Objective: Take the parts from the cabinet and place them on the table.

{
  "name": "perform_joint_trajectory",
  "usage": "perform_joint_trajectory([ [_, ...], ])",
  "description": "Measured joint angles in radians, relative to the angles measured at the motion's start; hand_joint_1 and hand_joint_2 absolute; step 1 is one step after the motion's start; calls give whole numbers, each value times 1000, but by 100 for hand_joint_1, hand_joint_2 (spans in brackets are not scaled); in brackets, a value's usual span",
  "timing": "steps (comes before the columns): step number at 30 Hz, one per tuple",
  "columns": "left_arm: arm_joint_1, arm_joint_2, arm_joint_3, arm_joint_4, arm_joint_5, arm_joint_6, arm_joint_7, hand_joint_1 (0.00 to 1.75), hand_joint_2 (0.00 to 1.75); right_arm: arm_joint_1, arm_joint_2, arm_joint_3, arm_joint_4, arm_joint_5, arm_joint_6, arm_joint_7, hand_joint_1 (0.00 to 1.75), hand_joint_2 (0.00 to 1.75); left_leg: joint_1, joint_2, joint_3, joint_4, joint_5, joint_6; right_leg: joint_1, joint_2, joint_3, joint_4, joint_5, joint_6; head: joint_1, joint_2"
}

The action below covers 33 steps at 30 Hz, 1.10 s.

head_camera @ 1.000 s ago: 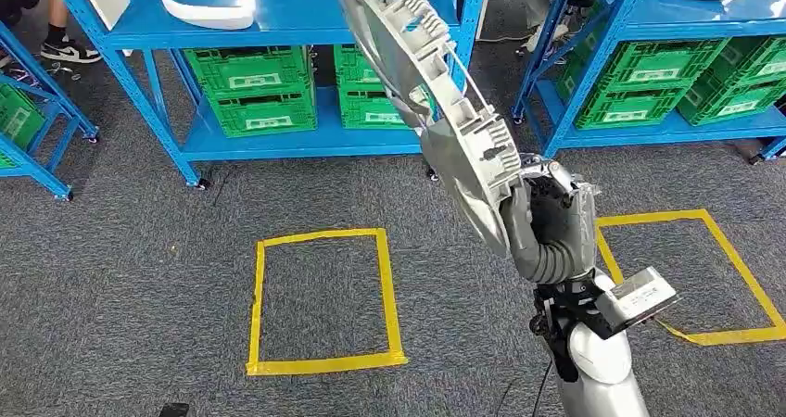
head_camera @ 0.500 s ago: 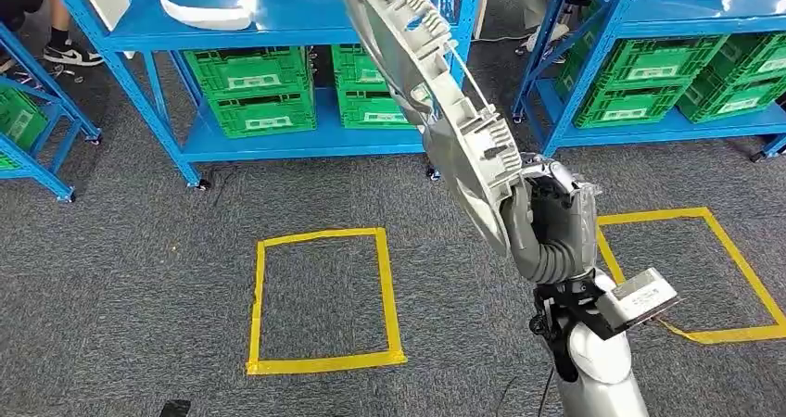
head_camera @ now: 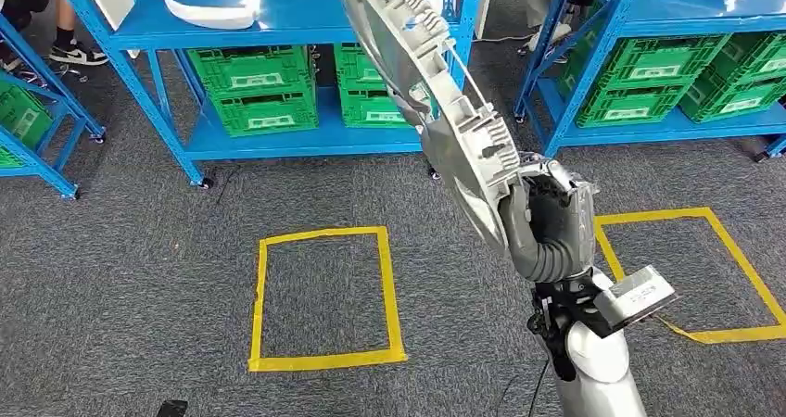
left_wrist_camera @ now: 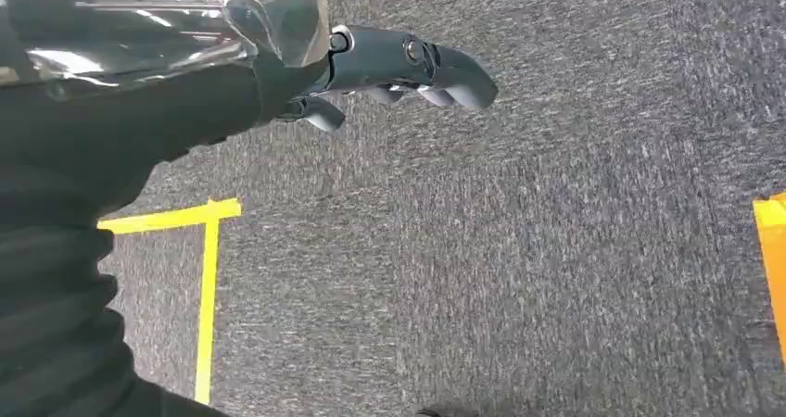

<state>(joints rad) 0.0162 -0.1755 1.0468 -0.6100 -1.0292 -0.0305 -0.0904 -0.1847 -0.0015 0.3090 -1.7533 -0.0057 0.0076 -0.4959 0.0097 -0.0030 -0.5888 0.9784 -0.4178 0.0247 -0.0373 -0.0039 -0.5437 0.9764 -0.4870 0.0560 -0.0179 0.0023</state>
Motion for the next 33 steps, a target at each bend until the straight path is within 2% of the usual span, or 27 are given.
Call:
perform_joint_trajectory([
  [1, 0, 1, 0, 0, 0, 0, 0, 0, 175, 1, 2, 1, 0, 1, 0, 0, 175, 175, -7, 0, -7, 9, -5, -9, 9, 6, 2, 5, 4, -15, -2, 0],
  [2, 0, 3, 0, 1, 0, 0, 0, 0, 175, 1, 2, 1, 0, 0, 0, 0, 175, 175, -6, 0, -10, 11, -3, -14, 9, 6, -2, 10, 6, -25, -3, 0],
  [4, 1, 2, 0, 2, 0, 0, 0, 0, 175, 3, 2, 1, 0, 0, 0, 0, 175, 175, 0, 0, -10, 8, 4, -25, 15, 8, -8, 13, 10, -38, -2, 0],
  [5, 1, 2, 0, 2, 0, 0, 0, 0, 175, 3, 2, 0, 0, 0, 0, 0, 175, 175, 4, 0, -14, 12, 0, -29, 5, 8, -7, 9, 16, -47, -3, 0],
  [6, 1, 2, 0, 2, 0, 0, 0, 0, 175, 2, 3, 0, 0, 0, 0, 0, 175, 175, 7, 2, -22, 34, -23, -35, 6, 11, -8, 9, 17, -50, -3, 0],
  [7, 0, 2, 0, 2, 0, 0, 0, 0, 175, 2, 3, 0, 0, 0, 0, 0, 175, 175, 8, 2, -41, 81, -58, -39, 6, 11, -9, 9, 18, -57, -4, 0],
  [9, 1, 3, 0, 2, 0, 0, 0, 0, 175, 2, 3, 0, 0, 0, 0, 0, 175, 175, 9, 2, -114, 253, -144, -46, 11, 13, -12, 10, 20, -61, -3, 0],
  [10, 1, 3, 0, 3, 1, 0, 0, 0, 175, 3, 3, 0, 1, 0, 1, 1, 175, 175, 9, 2, -141, 316, -164, -46, 14, 17, -14, 10, 20, -61, -3, 0],
  [11, 2, 3, 0, 4, 1, 0, 0, 0, 175, 3, 3, 0, 2, 0, 2, 1, 175, 175, 9, 2, -148, 336, -162, -45, 16, 21, -14, 10, 20, -61, -3, 0],
  [12, 2, 3, 0, 5, 1, 0, 0, 0, 175, 3, 3, 0, 3, 0, 2, 1, 175, 175, 9, 2, -128, 301, -134, -41, 18, 27, -13, 10, 20, -61, -3, 0],
  [14, 2, 3, 0, 5, 2, 1, -1, 0, 175, 2, 3, 0, 3, 0, 2, 2, 175, 175, 7, -9, -37, 129, -48, -26, 23, 41, -9, 10, 20, -61, -3, 0],
  [15, 2, 3, 0, 5, 2, 1, -1, 0, 175, 1, 3, 0, 3, 0, 2, 2, 175, 175, 6, -36, 4, 46, -22, -15, 22, 48, -9, 10, 20, -61, -3, 0],
  [16, 2, 8, 0, 6, 2, 1, -1, 0, 175, 0, 5, 0, 3, 0, 2, 2, 175, 175, 8, -56, 17, 34, -38, -10, 24, 50, -15, 10, 23, -55, 1, 0],
  [19, 2, 9, 0, 7, 2, 2, -1, 0, 175, -3, 6, 0, 5, 0, 2, 2, 175, 175, -5, -36, 12, 23, -36, -6, 15, 69, -28, 9, 32, -41, -9, 0],
  [20, 2, 9, 0, 7, 2, 2, -1, 0, 175, -4, 6, 0, 5, 0, 2, 3, 175, 175, -4, -28, 16, 11, -31, -2, 19, 76, -28, 5, 35, -35, -9, 0],
  [21, -1, 6, 0, 7, 2, 2, -1, 0, 175, -2, 4, 0, 5, 0, 2, 3, 175, 175, 4, -13, 26, -10, -20, 1, 19, 59, -37, 17, 24, -37, -8, 0],
  [22, -4, 5, 0, 7, 2, 2, -2, 0, 175, -7, 2, 1, 6, 0, 2, 2, 175, 175, 5, -8, 27, -16, -17, 9, 22, 35, -60, 60, -1, -41, -2, 0],
  [24, -5, 5, 0, 7, 2, 2, -2, 0, 175, -8, 1, 1, 7, -1, 1, 2, 175, 175, 3, 8, 24, -16, -16, 10, 19, 21, -140, 224, -67, -47, -2, 0],
  [25, -5, 4, 0, 7, 2, 2, -1, 0, 175, -7, 0, 1, 8, -3, 1, 2, 175, 175, 2, 18, 23, -16, -16, 10, 19, 19, -176, 298, -88, -45, -2, 0],
  [26, -6, 4, 0, 8, 2, 2, -1, 0, 175, -5, -2, 1, 10, -3, 1, 2, 175, 175, 2, 25, 23, -15, -17, 10, 19, 17, -193, 334, -92, -37, -2, 0],
  [27, -7, 3, 0, 8, 2, 2, -2, 0, 175, -4, -3, 1, 12, -3, 0, 2, 175, 175, 2, 33, 23, -15, -17, 10, 18, 15, -184, 314, -78, -27, -2, 0],
  [28, -10, 2, 0, 9, 2, 2, -2, 0, 175, -4, -4, 1, 12, -3, 0, 2, 175, 175, 2, 40, 23, -13, -17, 8, 16, 10, -147, 241, -47, -14, -2, 0],
  [29, -11, 1, 0, 10, 2, 1, -1, 0, 175, -4, -5, 1, 12, -3, 0, 2, 175, 175, 2, 47, 23, -9, -19, 5, 15, -4, -94, 141, -11, -4, -2, 0],
  [30, -12, 0, -1, 10, 2, 1, -1, 0, 175, -5, -5, 1, 12, -3, -1, 2, 175, 175, 1, 52, 23, -1, -24, -1, 16, -34, -43, 50, 17, 1, -2, 0],
  [31, -12, 1, -1, 10, 2, 1, -2, 0, 175, -8, -5, 1, 12, -3, -3, 2, 175, 175, -8, 57, 18, 9, -30, -9, 22, -65, -27, 11, 15, -14, -2, 0],
  [32, -13, 1, -1, 11, 2, 1, -1, 0, 175, -7, -5, 1, 12, -3, -3, 1, 175, 175, -8, 65, 17, 13, -33, -14, 22, -44, -24, 12, 23, -29, -5, 0],
  [33, -12, 2, -1, 11, 2, 2, -1, 0, 175, -8, -6, 1, 12, -3, -3, 1, 175, 175, -9, 71, 17, 13, -32, -17, 24, -38, -28, 14, 23, -36, -3, 0],
])
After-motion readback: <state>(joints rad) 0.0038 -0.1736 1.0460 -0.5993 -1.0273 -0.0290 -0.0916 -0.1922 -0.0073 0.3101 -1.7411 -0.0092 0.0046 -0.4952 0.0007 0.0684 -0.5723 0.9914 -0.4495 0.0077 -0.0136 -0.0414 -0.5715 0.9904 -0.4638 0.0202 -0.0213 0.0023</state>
